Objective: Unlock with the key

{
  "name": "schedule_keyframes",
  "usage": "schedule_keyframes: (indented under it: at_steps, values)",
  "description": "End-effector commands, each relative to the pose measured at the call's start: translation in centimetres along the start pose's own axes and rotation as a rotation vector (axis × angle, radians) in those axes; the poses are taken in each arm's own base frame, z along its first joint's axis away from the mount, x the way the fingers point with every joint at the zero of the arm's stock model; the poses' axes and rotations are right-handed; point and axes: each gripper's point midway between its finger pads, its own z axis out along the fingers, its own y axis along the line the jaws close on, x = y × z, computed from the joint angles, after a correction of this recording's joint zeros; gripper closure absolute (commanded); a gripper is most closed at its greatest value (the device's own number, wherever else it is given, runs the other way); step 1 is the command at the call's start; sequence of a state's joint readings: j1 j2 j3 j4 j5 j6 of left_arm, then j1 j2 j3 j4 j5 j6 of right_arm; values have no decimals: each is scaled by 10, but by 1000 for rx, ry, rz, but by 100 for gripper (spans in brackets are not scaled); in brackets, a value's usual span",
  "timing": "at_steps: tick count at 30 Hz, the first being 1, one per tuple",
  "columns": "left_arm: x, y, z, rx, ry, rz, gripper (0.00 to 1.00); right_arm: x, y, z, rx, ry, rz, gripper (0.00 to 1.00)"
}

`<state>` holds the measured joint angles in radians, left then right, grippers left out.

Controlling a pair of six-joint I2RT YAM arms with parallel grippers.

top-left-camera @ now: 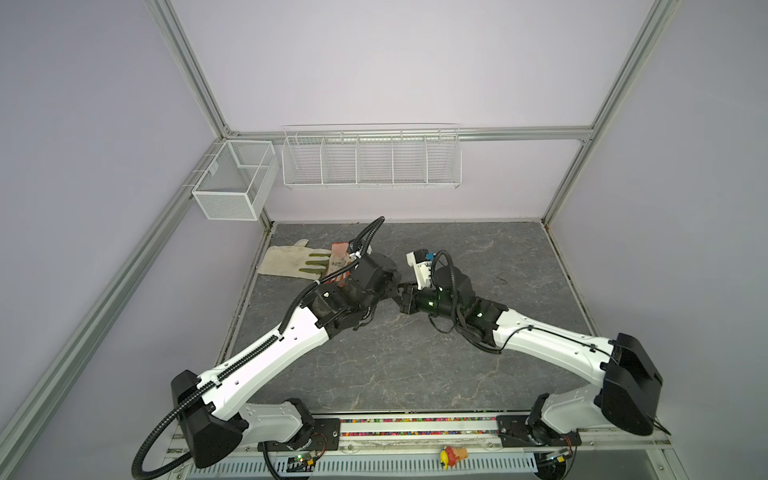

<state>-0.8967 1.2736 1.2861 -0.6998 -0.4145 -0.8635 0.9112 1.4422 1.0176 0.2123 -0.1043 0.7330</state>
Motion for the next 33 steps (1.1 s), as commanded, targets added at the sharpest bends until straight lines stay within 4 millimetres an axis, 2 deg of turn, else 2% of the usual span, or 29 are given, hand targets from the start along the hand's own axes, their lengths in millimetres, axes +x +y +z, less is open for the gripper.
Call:
schedule_keyframes:
  at_steps: [1, 5, 9, 11, 14, 23, 33]
  values:
    - [12, -13, -4, 58, 63, 23, 100, -23, 5, -5, -25, -78, -14, 90]
    - [-7, -14, -4, 52, 13, 11, 100, -12, 6, -15, -41, -40, -35, 80]
    - [-16, -15, -6, 63, -11, -6, 100, -9, -2, -27, -1, -44, -43, 70]
    - [-16, -14, -7, 69, -18, -20, 100, -15, -1, -32, -8, -59, -36, 69]
    - [-15, -14, -7, 73, -15, -37, 100, -17, 10, -28, -60, -49, -32, 69]
    - [-15, -15, -8, 86, -21, -64, 100, -26, 7, -15, -68, -80, 28, 73]
    - [-13, -15, -6, 88, -15, -65, 100, -32, 7, -12, -59, -100, 22, 80]
